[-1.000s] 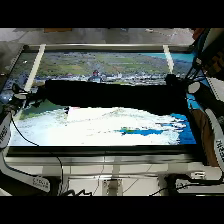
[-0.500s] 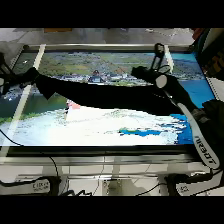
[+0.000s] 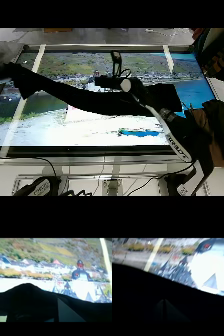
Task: Fold the clothes and pants, and hang the long-sleeved shirts on hangers.
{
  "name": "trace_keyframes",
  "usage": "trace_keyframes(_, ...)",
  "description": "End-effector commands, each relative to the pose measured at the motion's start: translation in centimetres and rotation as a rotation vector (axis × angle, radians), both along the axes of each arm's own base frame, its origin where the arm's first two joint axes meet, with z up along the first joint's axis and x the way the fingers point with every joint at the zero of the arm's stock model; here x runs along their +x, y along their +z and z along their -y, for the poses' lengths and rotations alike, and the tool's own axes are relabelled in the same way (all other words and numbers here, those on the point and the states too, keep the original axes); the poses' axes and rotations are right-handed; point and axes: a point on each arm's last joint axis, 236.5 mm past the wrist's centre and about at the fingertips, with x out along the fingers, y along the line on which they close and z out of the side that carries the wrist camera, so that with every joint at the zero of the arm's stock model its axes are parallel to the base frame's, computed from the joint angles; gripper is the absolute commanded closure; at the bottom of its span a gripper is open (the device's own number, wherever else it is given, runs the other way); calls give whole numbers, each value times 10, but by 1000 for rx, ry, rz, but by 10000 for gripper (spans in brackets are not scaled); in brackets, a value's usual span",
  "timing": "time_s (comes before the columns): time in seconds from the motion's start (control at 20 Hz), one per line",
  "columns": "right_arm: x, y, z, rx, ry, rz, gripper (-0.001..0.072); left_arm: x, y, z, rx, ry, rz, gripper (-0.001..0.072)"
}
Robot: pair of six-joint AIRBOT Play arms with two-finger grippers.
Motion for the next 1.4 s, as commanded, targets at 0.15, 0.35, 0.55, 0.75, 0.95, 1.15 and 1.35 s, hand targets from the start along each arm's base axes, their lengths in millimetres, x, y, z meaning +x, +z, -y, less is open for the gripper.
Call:
trace_keyframes(0.15, -90, -27, -108, 113, 158, -156, 693, -45, 65, 11, 80, 5, 139, 701)
trace_keyframes(0.35, -129, -9, -152, 163, 214, -93, 693, -39, 49, 13, 52, -9, 92, 701)
trace_keyframes(0.55, -134, -7, -158, 160, 224, -66, 693, -25, 30, 15, 17, -25, 48, 701)
trace_keyframes(0.75, -115, -33, -113, -9, 249, -106, 691, -2, -13, 9, -18, -32, -48, 701)
trace_keyframes(0.95, -72, -47, -23, -188, 217, -164, 692, 33, -59, 48, -229, -122, -128, 703)
trace_keyframes(1.15, -18, -42, 84, -236, 67, -238, 692, 47, -112, 153, -247, -378, -225, 704)
trace_keyframes(1.35, 13, -31, 163, -227, -60, -270, 691, 12, -184, 291, -233, -646, -405, 703)
